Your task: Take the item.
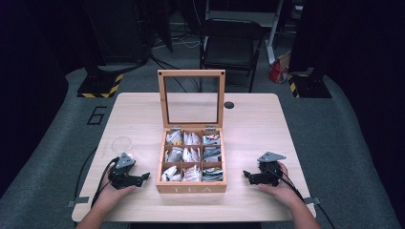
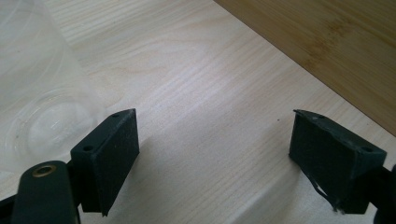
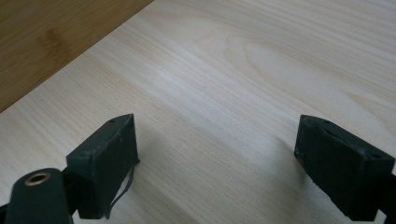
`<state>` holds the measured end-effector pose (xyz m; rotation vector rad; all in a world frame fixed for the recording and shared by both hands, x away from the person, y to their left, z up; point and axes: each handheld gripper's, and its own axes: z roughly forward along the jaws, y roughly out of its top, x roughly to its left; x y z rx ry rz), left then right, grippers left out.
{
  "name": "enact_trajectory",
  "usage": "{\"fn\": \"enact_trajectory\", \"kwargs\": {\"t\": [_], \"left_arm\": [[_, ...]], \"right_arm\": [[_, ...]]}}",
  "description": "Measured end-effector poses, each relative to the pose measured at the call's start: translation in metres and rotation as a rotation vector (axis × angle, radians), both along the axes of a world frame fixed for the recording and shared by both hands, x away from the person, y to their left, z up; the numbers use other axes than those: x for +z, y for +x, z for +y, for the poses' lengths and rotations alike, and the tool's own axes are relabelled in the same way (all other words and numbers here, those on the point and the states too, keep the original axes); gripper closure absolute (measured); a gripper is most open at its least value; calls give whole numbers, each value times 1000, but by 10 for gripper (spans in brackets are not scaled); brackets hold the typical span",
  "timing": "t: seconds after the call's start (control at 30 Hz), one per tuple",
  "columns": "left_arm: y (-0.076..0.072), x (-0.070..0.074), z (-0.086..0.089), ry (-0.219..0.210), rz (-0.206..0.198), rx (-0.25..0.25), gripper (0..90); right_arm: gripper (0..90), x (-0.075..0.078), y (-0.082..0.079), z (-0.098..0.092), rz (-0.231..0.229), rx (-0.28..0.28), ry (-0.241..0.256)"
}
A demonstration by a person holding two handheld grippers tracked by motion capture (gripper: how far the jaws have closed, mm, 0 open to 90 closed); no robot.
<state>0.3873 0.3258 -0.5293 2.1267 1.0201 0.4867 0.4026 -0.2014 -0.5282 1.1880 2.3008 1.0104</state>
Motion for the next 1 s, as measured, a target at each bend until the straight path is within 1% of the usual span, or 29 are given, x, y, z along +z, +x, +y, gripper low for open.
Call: {"fn": "enact_trajectory", "kwargs": {"t": [0.17, 0.23, 0.27, 0.3, 0.33, 0.43, 0.5, 0.53, 0.57, 0.63, 0.7, 0.73, 0.83, 0.87, 0.9, 0.97, 1.0], "left_arm": [[0, 0, 0, -4, 4, 3, 156], [0, 0, 0, 0, -1, 0, 155], [-1, 0, -1, -10, 9, 4, 156], [0, 0, 0, 0, -1, 2, 156], [-1, 0, -1, -10, 4, 9, 155], [-1, 0, -1, -10, 4, 11, 156], [-1, 0, -1, -13, 17, 11, 156], [-1, 0, -1, -13, 17, 11, 157], [-1, 0, 0, -8, 2, 12, 160], [-1, 0, 0, -12, 2, 15, 167], [-1, 1, 1, -9, 6, 9, 179], [-2, 1, 1, -15, 7, 14, 189], [-1, 2, 3, -26, 11, 9, 257], [-2, 1, 2, -63, 17, 26, 257], [-2, 3, 4, -54, 20, 23, 267], [-3, 4, 3, -53, 25, 15, 271], [-4, 7, 2, -49, 18, 7, 283]], "right_arm": [[126, 0, 0, 0, 1, 3, 1], [126, 0, 0, 0, 2, 6, 2], [126, 0, 0, 0, 1, 6, 0], [126, 0, 0, 0, -1, 2, 0], [126, 0, 0, 0, 1, 3, 1], [126, 0, 0, 0, 0, 3, 1], [126, 0, 0, 0, 0, 6, -3], [126, 0, 0, 0, 0, 6, -3], [126, 0, 0, 0, 1, 8, 0], [126, 0, 0, 0, 2, 6, 2], [126, 0, 0, 0, 0, 3, 0], [126, 0, 0, 0, 1, 3, 1], [126, 0, 0, 0, -1, 2, -1], [126, 0, 0, 0, -1, 2, -1], [125, 0, 0, 0, 0, 3, 0], [126, 0, 0, 0, 0, 3, 0], [126, 0, 0, 0, 0, 3, 1]]}}
